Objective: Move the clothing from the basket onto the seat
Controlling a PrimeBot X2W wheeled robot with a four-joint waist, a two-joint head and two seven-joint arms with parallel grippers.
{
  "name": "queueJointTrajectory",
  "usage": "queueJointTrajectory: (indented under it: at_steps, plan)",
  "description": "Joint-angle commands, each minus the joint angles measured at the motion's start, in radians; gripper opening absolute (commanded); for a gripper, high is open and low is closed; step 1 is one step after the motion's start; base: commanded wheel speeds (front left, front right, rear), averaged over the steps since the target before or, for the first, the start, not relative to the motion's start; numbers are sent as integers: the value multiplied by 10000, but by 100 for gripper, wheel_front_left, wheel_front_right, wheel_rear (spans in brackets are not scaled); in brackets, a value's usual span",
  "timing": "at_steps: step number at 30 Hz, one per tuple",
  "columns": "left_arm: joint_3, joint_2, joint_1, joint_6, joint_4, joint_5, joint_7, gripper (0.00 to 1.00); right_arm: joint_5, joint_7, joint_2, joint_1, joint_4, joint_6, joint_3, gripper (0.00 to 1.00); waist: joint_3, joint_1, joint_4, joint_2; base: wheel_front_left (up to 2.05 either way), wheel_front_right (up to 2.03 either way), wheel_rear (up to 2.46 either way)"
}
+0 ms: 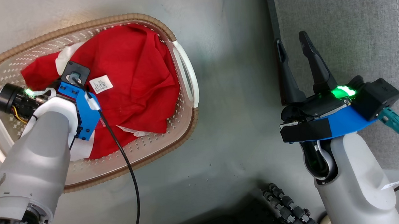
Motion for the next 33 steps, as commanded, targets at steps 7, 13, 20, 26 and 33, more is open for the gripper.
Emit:
queueJointTrajectory:
  at_steps: [7,13,20,26,33]
  plan:
    - [-376,136,-406,130,14,243,396,100,150,-38,-26,-145,-72,4,58,100,342,-1,-160,0,0,0,0]
    - [-603,173,-462,100,17,303,767,0,220,-38,-26,-186,-34,4,61,100,402,-1,-159,0,0,0,0]
    - [-624,67,-445,147,12,147,571,0,199,-38,-26,-207,34,4,34,100,259,-1,-67,0,0,0,0]
    - [-641,-231,-219,89,10,-52,2,0,105,-37,-28,-139,145,4,-42,100,-244,-1,157,0,0,0,0]
    - [-682,-779,49,-90,-5,-309,-971,0,-148,-38,-28,154,360,4,-222,100,-1171,-1,586,0,0,0,0]
